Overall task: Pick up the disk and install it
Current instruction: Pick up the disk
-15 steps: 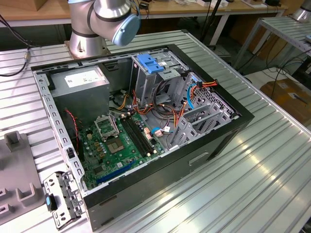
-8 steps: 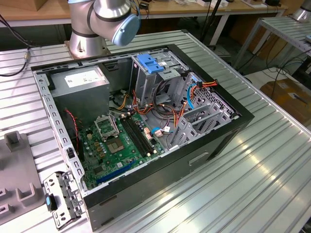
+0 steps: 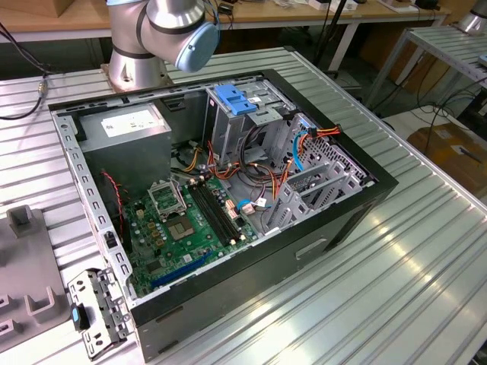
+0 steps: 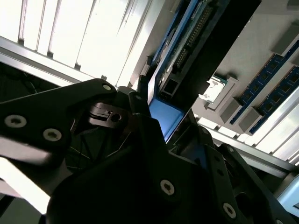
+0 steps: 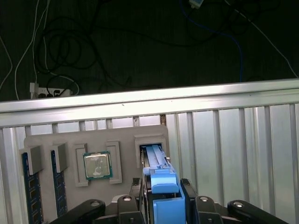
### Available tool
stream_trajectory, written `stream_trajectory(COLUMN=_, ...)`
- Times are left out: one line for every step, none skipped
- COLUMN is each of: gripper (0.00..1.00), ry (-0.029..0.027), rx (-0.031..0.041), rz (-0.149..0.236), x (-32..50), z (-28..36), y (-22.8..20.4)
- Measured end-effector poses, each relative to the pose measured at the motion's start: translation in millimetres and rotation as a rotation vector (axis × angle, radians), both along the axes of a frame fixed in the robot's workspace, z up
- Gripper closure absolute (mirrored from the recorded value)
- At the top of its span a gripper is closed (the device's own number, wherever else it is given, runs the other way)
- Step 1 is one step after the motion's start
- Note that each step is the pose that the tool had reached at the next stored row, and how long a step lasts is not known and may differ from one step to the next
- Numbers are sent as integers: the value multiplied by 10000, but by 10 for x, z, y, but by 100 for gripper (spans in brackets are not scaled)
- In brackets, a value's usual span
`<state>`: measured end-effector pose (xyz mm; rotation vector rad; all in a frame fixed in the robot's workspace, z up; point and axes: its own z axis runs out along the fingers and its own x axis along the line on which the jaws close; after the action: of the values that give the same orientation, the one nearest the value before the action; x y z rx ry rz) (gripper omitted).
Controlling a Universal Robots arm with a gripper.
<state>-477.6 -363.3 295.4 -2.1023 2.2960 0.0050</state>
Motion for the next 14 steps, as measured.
stream_trajectory(gripper=55, ry=0, rx=0, rz=0, x=0, z=0, y=0)
stream_trajectory(gripper=56, ry=0, rx=0, rz=0, x=0, z=0, y=0)
stream_trajectory(gripper=56, ry=0, rx=0, rz=0, x=0, z=0, y=0)
stream_trajectory(gripper=62, ry=0, rx=0, rz=0, x=0, z=0, y=0)
stream_trajectory(gripper=62, ry=0, rx=0, rz=0, x=0, z=0, y=0)
stream_trajectory(gripper=62, ry=0, rx=0, rz=0, x=0, z=0, y=0)
stream_trajectory(gripper=62, ry=0, rx=0, rz=0, x=0, z=0, y=0)
stream_trajectory(gripper=62, ry=0, rx=0, rz=0, x=0, z=-1, y=0)
stream_trajectory(gripper=63, ry=0, rx=0, rz=0, x=0, z=0, y=0)
stream_trajectory(gripper=63, ry=0, rx=0, rz=0, x=0, z=-1, y=0)
stream_trajectory(gripper=63, ry=-1, rx=0, rz=0, x=0, z=-1, y=0)
stream_trajectory(gripper=63, ry=0, rx=1, rz=0, x=0, z=-1, y=0)
stream_trajectory(gripper=63, ry=0, rx=0, rz=0, x=0, z=-1, y=0)
stream_trajectory(gripper=63, ry=-1, rx=0, rz=0, x=0, z=-1, y=0)
